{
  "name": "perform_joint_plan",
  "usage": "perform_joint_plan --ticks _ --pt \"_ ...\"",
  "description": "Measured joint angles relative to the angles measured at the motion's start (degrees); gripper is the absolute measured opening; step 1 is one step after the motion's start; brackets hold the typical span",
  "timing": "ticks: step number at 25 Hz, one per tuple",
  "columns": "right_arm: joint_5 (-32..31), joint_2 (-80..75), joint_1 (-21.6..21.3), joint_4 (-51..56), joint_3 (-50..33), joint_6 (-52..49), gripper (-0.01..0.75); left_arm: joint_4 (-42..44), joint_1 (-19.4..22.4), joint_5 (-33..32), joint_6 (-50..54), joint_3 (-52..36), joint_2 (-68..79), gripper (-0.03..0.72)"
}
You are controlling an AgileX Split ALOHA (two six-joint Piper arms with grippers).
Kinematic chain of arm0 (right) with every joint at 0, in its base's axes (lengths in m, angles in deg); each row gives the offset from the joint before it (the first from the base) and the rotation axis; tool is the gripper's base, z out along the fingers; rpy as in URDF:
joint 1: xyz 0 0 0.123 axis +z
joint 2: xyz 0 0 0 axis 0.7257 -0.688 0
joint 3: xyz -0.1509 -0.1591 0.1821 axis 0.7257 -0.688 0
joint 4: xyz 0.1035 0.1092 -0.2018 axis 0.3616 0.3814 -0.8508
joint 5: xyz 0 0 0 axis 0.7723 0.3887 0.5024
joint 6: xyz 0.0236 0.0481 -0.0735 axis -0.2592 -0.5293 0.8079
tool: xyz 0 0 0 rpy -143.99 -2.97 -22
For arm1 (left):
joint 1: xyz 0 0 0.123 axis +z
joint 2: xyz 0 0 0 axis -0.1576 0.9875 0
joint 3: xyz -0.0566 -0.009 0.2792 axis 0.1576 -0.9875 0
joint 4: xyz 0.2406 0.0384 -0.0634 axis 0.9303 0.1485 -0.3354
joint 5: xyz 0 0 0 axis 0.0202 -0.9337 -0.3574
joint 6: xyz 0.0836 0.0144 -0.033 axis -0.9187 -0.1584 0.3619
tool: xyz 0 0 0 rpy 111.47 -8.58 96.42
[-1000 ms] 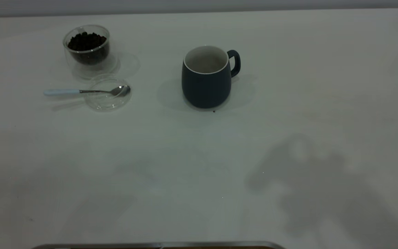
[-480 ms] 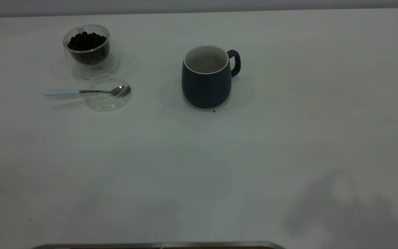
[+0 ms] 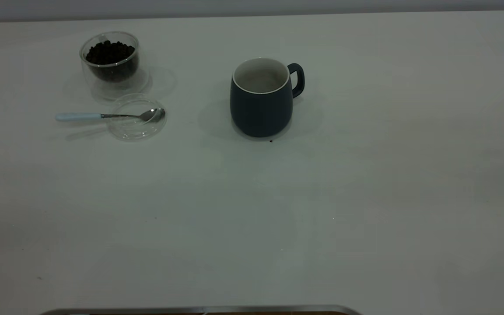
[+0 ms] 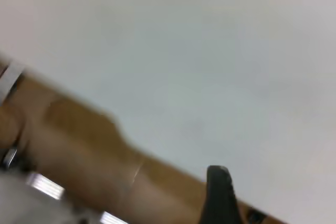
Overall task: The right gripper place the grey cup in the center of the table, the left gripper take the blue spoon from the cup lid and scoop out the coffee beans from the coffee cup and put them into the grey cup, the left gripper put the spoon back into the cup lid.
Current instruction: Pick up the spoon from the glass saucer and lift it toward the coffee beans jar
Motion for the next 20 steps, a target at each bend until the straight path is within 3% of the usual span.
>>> perform_joint_plan --ticks 7,20 --pt "0.3 12.4 -7.4 -0.6 -3.5 -0.8 0.592 0.0 0.0 0.0 0.0 0.0 0.0 0.592" --pt "3.5 18.7 -13.2 0.8 -10.1 0.1 0.592 0.0 0.0 0.0 0.0 0.0 0.0 0.592"
